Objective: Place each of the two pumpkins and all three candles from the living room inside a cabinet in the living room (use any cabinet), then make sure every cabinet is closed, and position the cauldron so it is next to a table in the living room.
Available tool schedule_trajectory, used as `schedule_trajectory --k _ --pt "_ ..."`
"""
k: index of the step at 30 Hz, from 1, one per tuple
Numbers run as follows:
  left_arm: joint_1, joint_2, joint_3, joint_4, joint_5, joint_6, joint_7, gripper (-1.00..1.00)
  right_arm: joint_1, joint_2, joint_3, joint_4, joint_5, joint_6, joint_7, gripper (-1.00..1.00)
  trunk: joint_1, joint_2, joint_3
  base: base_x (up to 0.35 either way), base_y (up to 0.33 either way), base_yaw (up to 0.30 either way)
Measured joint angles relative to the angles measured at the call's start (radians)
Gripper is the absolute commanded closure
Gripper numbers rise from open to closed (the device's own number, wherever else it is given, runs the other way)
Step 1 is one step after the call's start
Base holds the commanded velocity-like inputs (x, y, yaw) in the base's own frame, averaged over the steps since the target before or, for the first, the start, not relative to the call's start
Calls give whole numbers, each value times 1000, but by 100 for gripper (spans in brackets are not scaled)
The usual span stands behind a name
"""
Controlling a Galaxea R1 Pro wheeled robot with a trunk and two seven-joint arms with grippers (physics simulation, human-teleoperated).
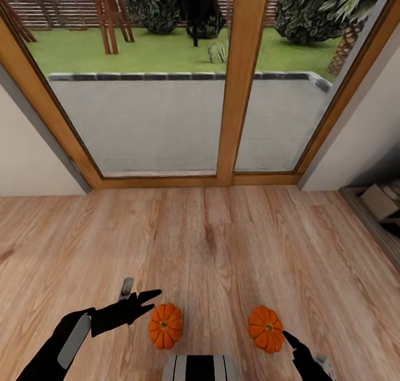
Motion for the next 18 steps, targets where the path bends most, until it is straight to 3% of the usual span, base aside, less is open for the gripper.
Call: schedule_trajectory --k 18 --pt "0 -2 2 -1 0 0 0 -100 0 0 0 0 0 -1 0 -100 0 0 0 32 4 0"
